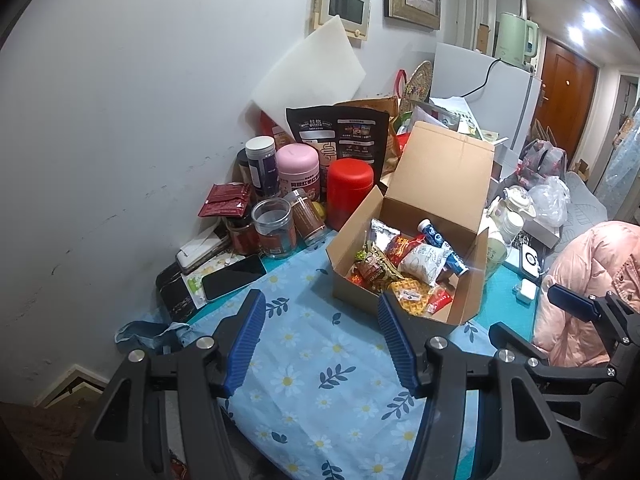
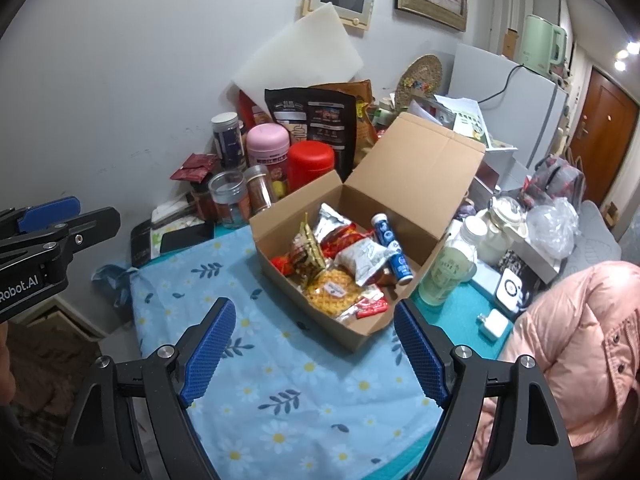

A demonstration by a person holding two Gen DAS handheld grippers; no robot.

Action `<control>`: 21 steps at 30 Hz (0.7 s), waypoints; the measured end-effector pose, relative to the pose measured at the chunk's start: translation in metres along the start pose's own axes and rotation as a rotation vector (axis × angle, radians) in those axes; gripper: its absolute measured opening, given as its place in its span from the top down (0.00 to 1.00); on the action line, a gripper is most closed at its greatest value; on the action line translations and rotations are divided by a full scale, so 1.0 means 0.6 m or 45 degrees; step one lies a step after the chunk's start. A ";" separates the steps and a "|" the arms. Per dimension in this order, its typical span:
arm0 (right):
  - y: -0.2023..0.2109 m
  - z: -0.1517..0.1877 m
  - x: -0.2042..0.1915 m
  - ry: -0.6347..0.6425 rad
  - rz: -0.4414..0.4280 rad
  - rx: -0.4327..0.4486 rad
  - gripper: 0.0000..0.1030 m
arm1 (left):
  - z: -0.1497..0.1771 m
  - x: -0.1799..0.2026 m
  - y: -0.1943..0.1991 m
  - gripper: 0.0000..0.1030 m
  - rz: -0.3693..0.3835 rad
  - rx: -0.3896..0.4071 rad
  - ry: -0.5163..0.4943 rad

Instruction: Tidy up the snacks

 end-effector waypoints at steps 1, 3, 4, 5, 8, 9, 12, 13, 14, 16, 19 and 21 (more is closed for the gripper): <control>0.000 0.000 0.000 0.002 0.001 0.001 0.20 | 0.000 0.000 0.000 0.44 0.001 0.000 0.001; -0.002 0.001 0.000 0.002 0.002 0.000 0.20 | 0.000 0.000 0.000 0.44 0.001 -0.001 0.001; -0.002 0.001 -0.001 0.001 0.001 0.001 0.20 | 0.000 0.001 0.000 0.44 0.003 -0.002 0.000; -0.002 0.001 -0.001 0.001 0.002 0.002 0.20 | 0.000 0.001 0.000 0.44 0.004 -0.002 0.001; -0.003 0.001 -0.001 0.001 0.000 0.003 0.20 | 0.000 0.001 0.001 0.44 0.004 0.000 0.001; -0.003 0.001 -0.001 0.002 0.000 0.002 0.20 | 0.000 0.001 0.001 0.44 0.007 -0.002 0.002; -0.003 0.001 0.000 0.002 0.001 0.000 0.20 | -0.001 0.001 0.001 0.44 0.023 -0.007 0.005; -0.002 0.000 -0.001 0.001 0.001 0.002 0.20 | -0.001 0.000 0.001 0.44 0.024 -0.008 0.005; -0.003 0.000 -0.001 0.001 0.000 0.002 0.20 | -0.001 0.000 0.000 0.44 0.028 -0.008 0.005; -0.003 0.000 0.000 0.002 -0.001 0.001 0.20 | -0.001 0.001 0.000 0.44 0.036 -0.010 0.004; -0.004 0.000 0.000 0.004 -0.001 0.003 0.20 | -0.003 0.003 0.000 0.44 0.044 -0.008 -0.001; -0.004 0.000 0.000 0.004 -0.001 0.003 0.20 | -0.004 0.003 0.000 0.44 0.046 -0.007 -0.004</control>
Point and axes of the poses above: each gripper's, at about its wrist camera, not at the fingertips, and y roughly against the way its jaws point, x to its right, z to its underside, the point moved 5 cm from there along -y, roughly the way its jaws point, and after that the axes turned 4 degrees about -y, right-handed, at the moved point
